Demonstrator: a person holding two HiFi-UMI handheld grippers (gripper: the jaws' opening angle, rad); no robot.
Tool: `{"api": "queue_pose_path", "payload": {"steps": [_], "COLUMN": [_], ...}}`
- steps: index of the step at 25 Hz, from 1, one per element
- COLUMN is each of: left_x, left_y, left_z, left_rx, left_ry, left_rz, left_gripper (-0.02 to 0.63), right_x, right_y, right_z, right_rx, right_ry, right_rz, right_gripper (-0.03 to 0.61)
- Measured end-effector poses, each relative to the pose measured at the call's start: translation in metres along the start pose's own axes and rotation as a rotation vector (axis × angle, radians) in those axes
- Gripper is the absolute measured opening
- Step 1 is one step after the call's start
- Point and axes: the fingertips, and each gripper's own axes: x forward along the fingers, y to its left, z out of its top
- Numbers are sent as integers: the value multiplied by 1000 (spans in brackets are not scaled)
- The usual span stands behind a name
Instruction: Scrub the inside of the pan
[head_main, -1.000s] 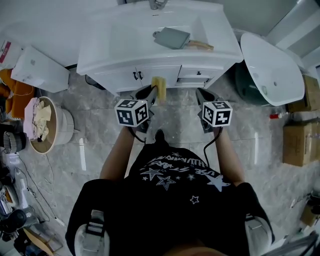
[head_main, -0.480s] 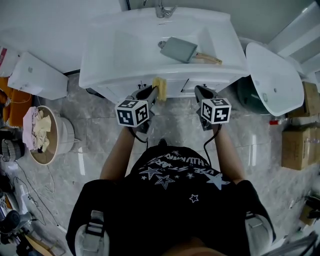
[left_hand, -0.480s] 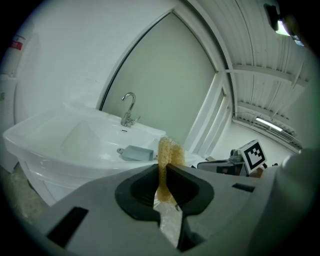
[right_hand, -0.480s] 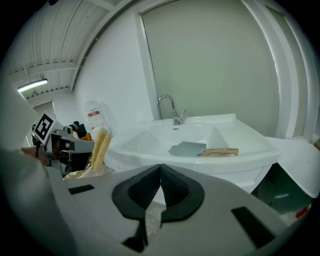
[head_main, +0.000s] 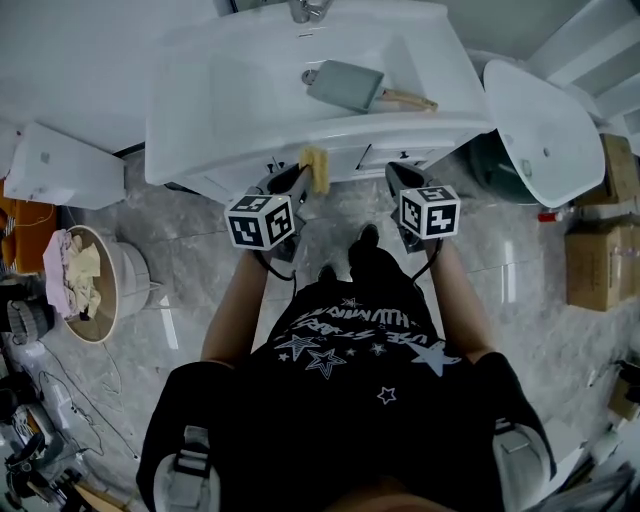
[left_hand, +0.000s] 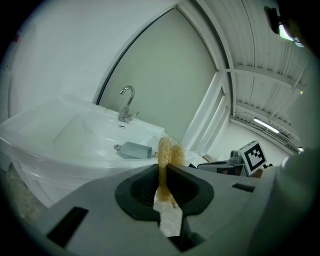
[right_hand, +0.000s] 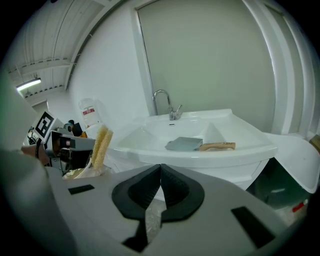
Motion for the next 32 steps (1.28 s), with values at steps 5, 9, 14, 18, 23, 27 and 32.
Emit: {"api": "queue_pose_path", "payload": {"steps": [5,9,14,18,23,27,32], "left_x": [9,24,60,90,134,165,190], "left_y": [1,4,10,13,14,18,24], "left_z": [7,19,38,51,71,84,94], "left_rx": [2,6,14,15,18,16,13], "left_ry": [-5,-11,-8,1,15,26,41], "left_rz": [7,21,40,35,37,45,66], "left_gripper": [51,51,51,51,51,51,51], "right_x": [10,22,39,50,62,75,92], "right_y": [-11,-26,-63,-97,-148,-183,-211], "right_z": [6,16,37,53,74,85,95], "right_rx": [1,3,23,28,31,27,11], "right_ry": [-4,-14,-35,-48,-41,-15,23], "right_rz": [0,5,-1,-34,-70,-82,-96], "right_gripper": [8,8,8,8,8,8,8]}}
